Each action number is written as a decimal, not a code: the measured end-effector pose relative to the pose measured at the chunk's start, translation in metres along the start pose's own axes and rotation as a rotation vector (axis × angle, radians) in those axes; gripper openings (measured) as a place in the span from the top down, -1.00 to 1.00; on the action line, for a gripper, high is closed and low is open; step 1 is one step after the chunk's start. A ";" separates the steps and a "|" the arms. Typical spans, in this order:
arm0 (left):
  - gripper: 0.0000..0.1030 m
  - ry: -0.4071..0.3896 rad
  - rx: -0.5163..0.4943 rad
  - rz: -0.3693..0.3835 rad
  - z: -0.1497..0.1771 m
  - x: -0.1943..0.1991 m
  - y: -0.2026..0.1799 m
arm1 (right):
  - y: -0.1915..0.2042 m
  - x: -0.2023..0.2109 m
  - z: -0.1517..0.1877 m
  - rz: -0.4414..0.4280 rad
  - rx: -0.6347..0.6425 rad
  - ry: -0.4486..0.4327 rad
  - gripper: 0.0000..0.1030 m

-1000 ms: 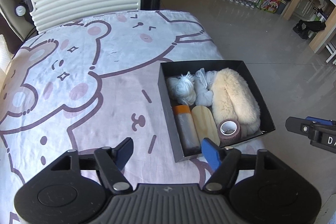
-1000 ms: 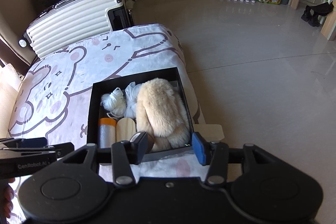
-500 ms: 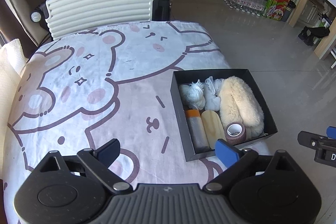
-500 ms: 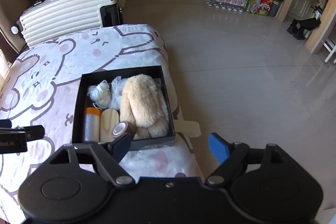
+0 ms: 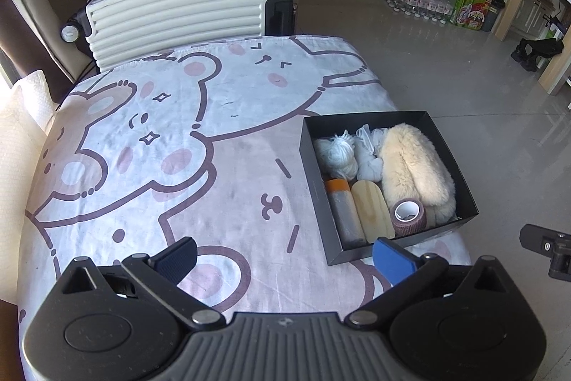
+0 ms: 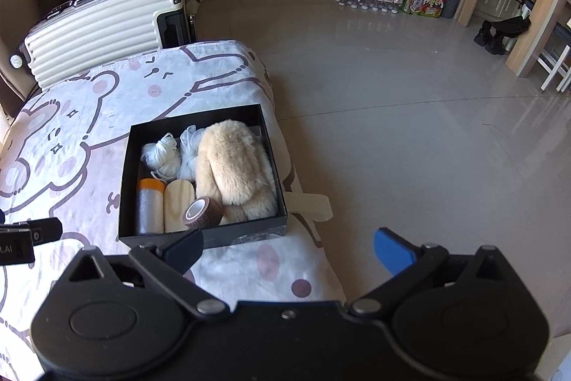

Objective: Organize objects

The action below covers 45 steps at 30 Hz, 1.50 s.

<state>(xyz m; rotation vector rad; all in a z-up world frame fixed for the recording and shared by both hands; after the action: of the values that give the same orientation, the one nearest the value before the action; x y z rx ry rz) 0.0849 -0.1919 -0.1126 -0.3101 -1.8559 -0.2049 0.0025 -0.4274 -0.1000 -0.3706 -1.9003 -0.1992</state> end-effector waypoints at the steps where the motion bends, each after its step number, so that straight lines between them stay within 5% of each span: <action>1: -1.00 0.002 -0.004 0.001 0.000 0.000 -0.001 | 0.000 0.001 0.001 0.001 0.001 -0.001 -1.00; 45: -1.00 0.004 -0.037 -0.013 0.003 -0.001 0.000 | 0.010 -0.001 0.005 0.002 0.022 0.005 -1.00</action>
<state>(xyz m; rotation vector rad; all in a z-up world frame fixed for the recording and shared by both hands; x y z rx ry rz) 0.0823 -0.1913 -0.1143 -0.3230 -1.8519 -0.2484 0.0020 -0.4166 -0.1026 -0.3572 -1.8959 -0.1772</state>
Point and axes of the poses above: each gripper's, at about its wrist camera, not at the fingertips, and x roughly against the way its jaws point, y to its left, z to its underside, the point moved 10 cm from there along -x, roughly the way its jaws point, and after that the axes turned 14 degrees about y, right-handed, at the moved point
